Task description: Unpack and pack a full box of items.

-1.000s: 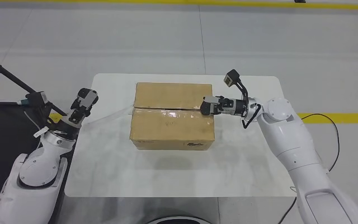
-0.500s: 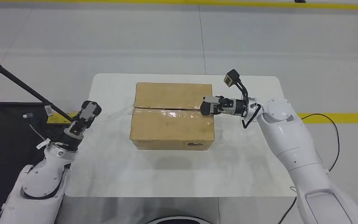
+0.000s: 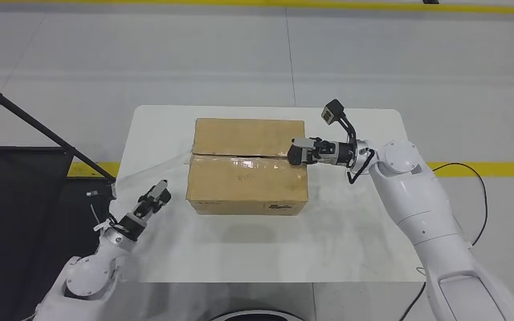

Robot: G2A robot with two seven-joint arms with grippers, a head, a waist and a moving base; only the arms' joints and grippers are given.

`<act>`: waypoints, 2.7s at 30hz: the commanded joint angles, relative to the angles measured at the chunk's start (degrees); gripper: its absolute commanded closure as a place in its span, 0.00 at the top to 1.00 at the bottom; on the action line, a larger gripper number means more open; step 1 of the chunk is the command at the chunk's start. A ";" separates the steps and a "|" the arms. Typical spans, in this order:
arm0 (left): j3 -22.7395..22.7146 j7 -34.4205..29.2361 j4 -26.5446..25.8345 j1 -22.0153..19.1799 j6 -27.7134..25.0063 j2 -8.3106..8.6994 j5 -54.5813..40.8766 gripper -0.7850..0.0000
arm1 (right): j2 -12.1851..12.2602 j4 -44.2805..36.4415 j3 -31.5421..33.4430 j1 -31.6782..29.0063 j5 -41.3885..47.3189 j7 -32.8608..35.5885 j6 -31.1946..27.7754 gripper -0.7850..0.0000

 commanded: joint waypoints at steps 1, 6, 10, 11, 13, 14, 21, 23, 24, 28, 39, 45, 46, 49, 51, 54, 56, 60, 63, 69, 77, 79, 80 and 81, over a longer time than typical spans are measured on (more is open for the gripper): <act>1.44 0.71 1.85 -2.08 1.50 -0.29 -1.11 1.00 | 0.00 0.00 0.00 0.00 0.00 0.00 0.00 1.00; 4.53 2.49 6.83 -7.18 3.82 -1.20 -5.53 1.00 | 0.00 0.00 0.00 0.00 0.00 0.00 0.00 1.00; 5.87 4.88 9.45 -10.13 4.25 -1.80 -6.73 1.00 | 0.00 0.00 0.00 0.00 0.00 0.00 0.00 1.00; 6.10 5.62 9.92 -10.68 4.42 -1.95 -7.08 1.00 | 0.00 0.00 0.00 0.00 0.00 0.00 0.00 1.00; 6.40 7.21 10.52 -11.59 4.45 -2.22 -7.42 1.00 | 0.00 0.00 0.00 0.00 0.00 0.00 0.00 1.00; 6.46 7.79 10.74 -11.94 4.49 -2.34 -7.71 1.00 | 0.00 0.00 0.00 0.00 0.00 0.00 0.00 1.00; 4.15 12.99 8.39 -12.04 2.67 -2.56 -4.53 1.00 | 0.00 0.00 0.00 0.00 0.00 0.00 0.00 1.00; 3.20 14.55 7.11 -11.57 1.87 -2.51 -1.58 1.00 | 0.00 0.00 0.00 0.00 0.00 0.00 0.00 1.00; 2.73 15.24 6.33 -11.44 1.64 -2.52 -0.90 1.00 | 0.00 0.00 0.00 0.00 0.00 0.00 0.00 1.00; 0.68 16.93 2.73 -10.99 1.61 -2.47 1.62 1.00 | 0.00 0.00 0.00 0.00 0.00 0.00 0.00 1.00; -1.82 16.73 -6.29 -10.76 4.00 -2.61 5.63 1.00 | 0.92 -5.29 3.08 -3.37 -0.60 -4.52 -0.45 1.00; -1.44 16.40 -9.68 -10.69 4.76 -2.87 7.23 1.00 | 1.75 -8.32 5.82 -5.57 -0.14 -4.76 -0.40 1.00; -1.39 16.41 -10.14 -10.67 4.86 -2.92 7.36 1.00 | 1.85 -8.60 6.12 -5.80 -0.14 -4.73 -0.22 1.00; -1.36 16.38 -11.39 -10.48 4.80 -3.05 7.81 1.00 | 2.05 -9.26 6.63 -6.39 -0.44 -4.57 0.11 1.00; -1.40 16.35 -12.24 -10.23 4.59 -3.13 8.17 1.00 | 2.12 -9.35 6.85 -6.53 -0.44 -4.40 0.27 1.00; -1.45 16.24 -13.73 -9.71 4.22 -3.25 8.69 1.00 | 2.18 -9.40 7.06 -6.72 -0.35 -4.17 0.30 1.00; -1.47 16.12 -14.83 -9.39 4.25 -3.32 9.02 1.00 | 2.24 -9.26 7.30 -6.67 -0.29 -3.95 0.23 1.00; -1.10 15.92 -16.96 -9.17 4.87 -3.50 9.82 1.00 | 2.35 -9.20 7.81 -6.79 0.08 -3.53 -0.16 1.00; -0.50 15.84 -18.39 -9.27 5.48 -3.66 10.48 1.00 | 2.49 -9.04 8.36 -6.97 0.37 -3.22 -0.47 1.00; 1.55 15.81 -19.75 -10.28 7.19 -4.05 12.11 1.00 | 2.85 -8.46 9.78 -7.55 1.31 -2.23 -1.43 1.00; 4.85 15.63 -20.04 -12.47 8.82 -4.62 13.67 1.00 | 3.37 -7.31 11.52 -8.43 2.32 -0.77 -2.36 1.00; 5.71 15.82 -20.42 -13.07 9.45 -4.79 14.24 1.00 | 3.48 -6.98 11.86 -8.57 2.50 -0.40 -2.53 1.00; 6.11 15.89 -20.63 -13.35 9.65 -4.87 14.56 1.00 | 3.53 -6.86 12.02 -8.64 2.55 -0.28 -2.56 1.00; 6.49 15.99 -20.82 -13.60 9.91 -4.94 14.91 1.00 | 3.59 -6.73 12.19 -8.71 2.71 -0.10 -2.57 1.00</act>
